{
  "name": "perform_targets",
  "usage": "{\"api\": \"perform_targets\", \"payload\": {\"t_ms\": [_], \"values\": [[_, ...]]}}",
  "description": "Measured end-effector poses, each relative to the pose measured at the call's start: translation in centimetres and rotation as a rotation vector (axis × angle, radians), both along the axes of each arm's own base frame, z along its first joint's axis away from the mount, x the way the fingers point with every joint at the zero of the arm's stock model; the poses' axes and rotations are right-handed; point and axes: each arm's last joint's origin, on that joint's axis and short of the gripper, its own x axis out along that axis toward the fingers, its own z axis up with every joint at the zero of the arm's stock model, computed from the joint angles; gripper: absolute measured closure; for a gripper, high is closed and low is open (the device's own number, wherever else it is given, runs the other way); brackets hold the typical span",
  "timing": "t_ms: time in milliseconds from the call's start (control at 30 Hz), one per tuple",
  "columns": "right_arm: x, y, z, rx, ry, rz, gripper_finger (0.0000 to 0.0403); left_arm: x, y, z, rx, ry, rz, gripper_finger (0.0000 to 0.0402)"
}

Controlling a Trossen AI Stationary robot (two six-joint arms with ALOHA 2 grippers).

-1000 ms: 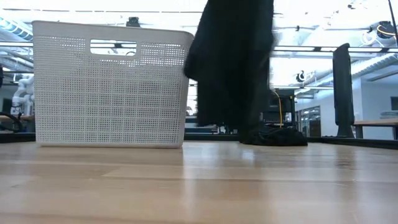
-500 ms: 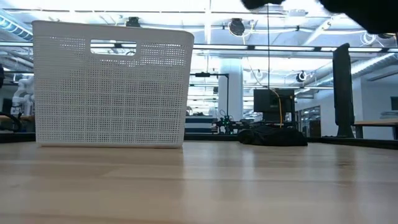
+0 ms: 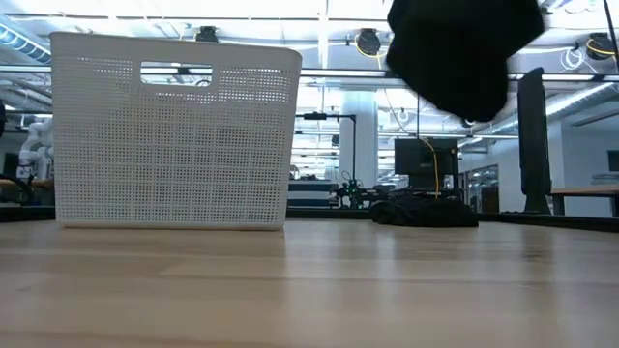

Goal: Sort clothes
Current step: Put the bottom black shorts into the white laundry organizer

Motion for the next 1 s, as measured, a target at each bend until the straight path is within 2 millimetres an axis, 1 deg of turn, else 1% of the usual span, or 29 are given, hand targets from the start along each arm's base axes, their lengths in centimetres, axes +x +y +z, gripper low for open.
{"api": "perform_targets", "payload": {"t_ms": [100,200,300,400,500,600,700,833,900,1000], "values": [[0.2,-0.5,0.4,0.004,-0.042,-0.146,0.0403,0.0,-0.7,0.3,0.046,-0.038,-0.018,0.0165],[0.9,-0.8,1.6,0.001,-0.140,-0.234,0.0403,0.6,-1.4,-0.3,0.100,-0.030,-0.027,0.0165],[1.6,-0.9,3.0,-0.023,-0.260,-0.272,0.0403,2.4,-2.1,-1.9,0.161,0.008,-0.028,0.0165],[1.9,-1.1,4.3,-0.024,-0.376,-0.296,0.0403,4.3,-2.5,-3.6,0.218,0.030,0.061,0.0165],[1.6,-1.2,5.2,-0.033,-0.469,-0.272,0.0403,5.8,-2.7,-4.4,0.270,-0.007,0.204,0.0165],[1.1,-1.6,5.7,-0.036,-0.526,-0.260,0.0403,7.1,-3.0,-5.2,0.307,-0.058,0.279,0.0165],[0.4,-1.8,6.0,-0.044,-0.554,-0.249,0.0403,8.4,-3.4,-6.3,0.301,-0.089,0.304,0.0165],[-0.3,-2.0,6.2,-0.056,-0.563,-0.252,0.0403,9.5,-3.8,-8.0,0.286,-0.048,0.379,0.0165],[-0.7,-2.2,6.2,-0.068,-0.563,-0.255,0.0403,9.9,-4.0,-8.6,0.234,-0.041,0.369,0.0165],[-1.2,-2.3,6.3,-0.084,-0.560,-0.262,0.0403,10.2,-4.7,-8.8,0.196,-0.067,0.329,0.0165]]}}
